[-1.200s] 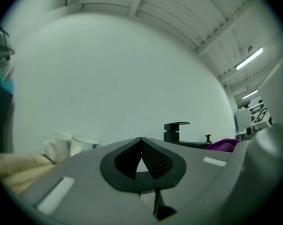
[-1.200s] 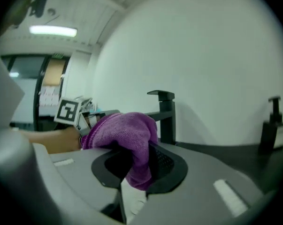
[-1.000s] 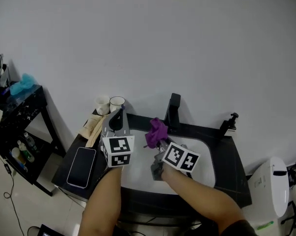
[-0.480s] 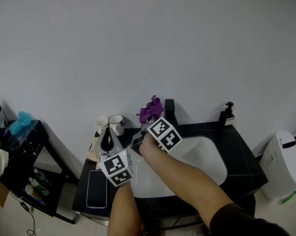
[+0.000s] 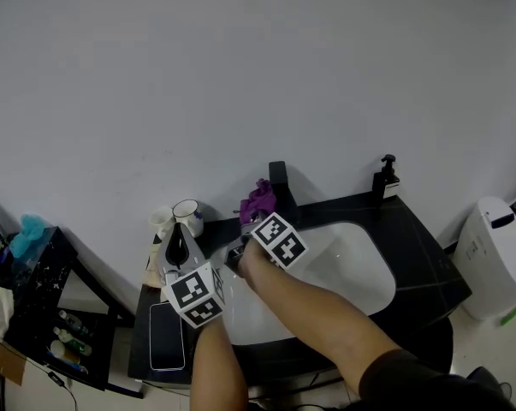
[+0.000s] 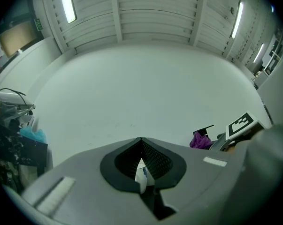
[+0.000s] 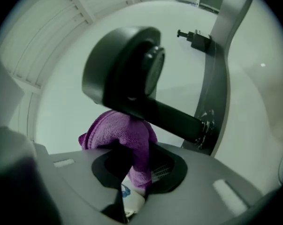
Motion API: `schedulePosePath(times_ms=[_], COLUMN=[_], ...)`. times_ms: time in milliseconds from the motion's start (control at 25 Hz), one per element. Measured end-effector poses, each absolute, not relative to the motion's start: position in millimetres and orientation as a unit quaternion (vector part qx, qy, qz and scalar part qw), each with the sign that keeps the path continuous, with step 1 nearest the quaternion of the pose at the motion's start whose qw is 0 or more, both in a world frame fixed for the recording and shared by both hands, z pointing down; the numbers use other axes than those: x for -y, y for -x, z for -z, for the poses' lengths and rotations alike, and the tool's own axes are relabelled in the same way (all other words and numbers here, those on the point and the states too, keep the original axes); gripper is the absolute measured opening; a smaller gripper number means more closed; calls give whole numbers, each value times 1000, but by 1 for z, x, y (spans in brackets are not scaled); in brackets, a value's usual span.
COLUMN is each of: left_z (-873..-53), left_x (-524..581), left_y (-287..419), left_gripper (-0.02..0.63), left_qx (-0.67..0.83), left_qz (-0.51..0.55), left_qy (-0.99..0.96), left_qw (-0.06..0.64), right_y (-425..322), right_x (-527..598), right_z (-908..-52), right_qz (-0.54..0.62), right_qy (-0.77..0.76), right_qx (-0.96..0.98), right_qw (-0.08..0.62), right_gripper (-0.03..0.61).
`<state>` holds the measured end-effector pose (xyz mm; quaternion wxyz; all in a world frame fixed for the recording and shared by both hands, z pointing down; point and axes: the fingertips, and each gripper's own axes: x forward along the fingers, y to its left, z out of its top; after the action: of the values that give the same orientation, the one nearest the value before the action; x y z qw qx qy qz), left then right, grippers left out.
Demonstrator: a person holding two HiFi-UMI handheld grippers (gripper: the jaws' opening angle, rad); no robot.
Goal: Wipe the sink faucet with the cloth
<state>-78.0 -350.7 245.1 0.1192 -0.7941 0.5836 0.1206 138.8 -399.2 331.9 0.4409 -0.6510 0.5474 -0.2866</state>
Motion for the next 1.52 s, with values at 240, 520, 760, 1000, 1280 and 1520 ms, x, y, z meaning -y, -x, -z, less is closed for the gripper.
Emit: schedulePosePath(times_ms=[240, 520, 760, 1000, 1280, 1520], left_z=[-249, -257, -265, -278, -297, -301], left_x=[350, 360, 361, 359, 343, 340], left_y=[70, 91, 85, 37, -11, -23], left_gripper=[17, 17, 17, 17, 17, 17], left_qx=[-576, -599, -594, -546, -497, -485], left_qz=[-111, -125, -109, -80, -47, -45], left_qy=[801, 788, 795, 833, 866, 873], left_qw=[118, 68, 67, 47, 16, 9], right_y=[-135, -111, -76, -98, -202, -257], right_x=[400, 380, 329, 261, 251, 285], right_z=[-372, -362, -302, -262, -287, -299], right_qz=[336, 325, 216, -6, -72, -58], right_qy=[646, 622, 572, 576, 674, 720], right_qx=[-531, -595, -732, -805, -734, -691], right_qw=[434, 391, 300, 145, -32, -41], right_gripper=[71, 72, 72, 72, 78, 78])
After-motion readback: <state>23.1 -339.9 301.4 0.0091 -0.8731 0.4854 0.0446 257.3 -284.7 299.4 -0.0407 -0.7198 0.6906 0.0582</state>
